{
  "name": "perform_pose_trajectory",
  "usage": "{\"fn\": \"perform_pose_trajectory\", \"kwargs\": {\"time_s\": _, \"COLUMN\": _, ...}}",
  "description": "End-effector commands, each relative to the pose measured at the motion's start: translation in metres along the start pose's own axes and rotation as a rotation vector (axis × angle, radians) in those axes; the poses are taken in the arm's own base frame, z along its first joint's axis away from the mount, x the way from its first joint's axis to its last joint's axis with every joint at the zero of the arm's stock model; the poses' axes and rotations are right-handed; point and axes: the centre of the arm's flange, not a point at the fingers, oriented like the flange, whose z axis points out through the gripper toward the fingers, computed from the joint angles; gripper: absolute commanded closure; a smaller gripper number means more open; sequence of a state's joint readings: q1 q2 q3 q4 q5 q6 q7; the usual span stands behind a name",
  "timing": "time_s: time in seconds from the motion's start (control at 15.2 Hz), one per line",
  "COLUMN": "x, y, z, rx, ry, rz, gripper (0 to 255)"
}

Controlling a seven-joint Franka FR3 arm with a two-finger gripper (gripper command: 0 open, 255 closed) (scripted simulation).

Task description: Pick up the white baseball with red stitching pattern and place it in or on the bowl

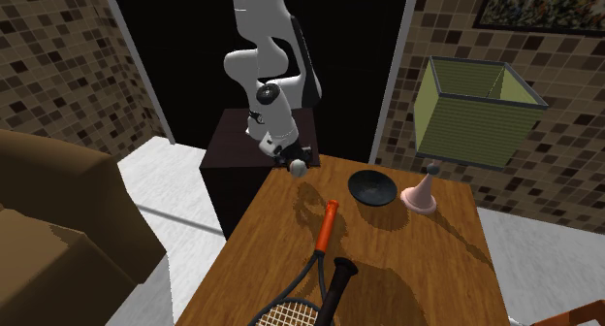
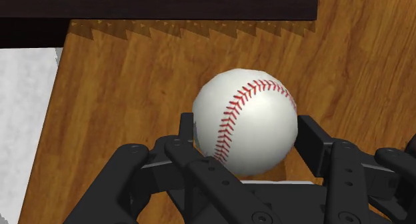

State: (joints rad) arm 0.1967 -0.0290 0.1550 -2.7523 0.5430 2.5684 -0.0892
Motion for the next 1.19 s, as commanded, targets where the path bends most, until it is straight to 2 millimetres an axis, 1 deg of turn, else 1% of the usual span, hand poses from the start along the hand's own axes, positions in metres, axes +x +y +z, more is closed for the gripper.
{"fn": "perform_pose_trajectory", "kwargs": {"time_s": 0.0, "x": -0.002, "y": -0.002, "z": -0.010, "rx": 0.000, "ry": 0.000, "rz": 0.000, "gripper": 255}}
{"fn": "perform_pose_trajectory", "kwargs": {"time_s": 1.06, "x": -0.017, "y": -0.021, "z": -0.089, "rx": 0.000, "ry": 0.000, "rz": 0.000, "gripper": 255}}
{"fn": "perform_pose_trajectory", "kwargs": {"time_s": 1.12, "x": -0.014, "y": -0.033, "z": -0.088, "rx": 0.000, "ry": 0.000, "rz": 0.000, "gripper": 255}}
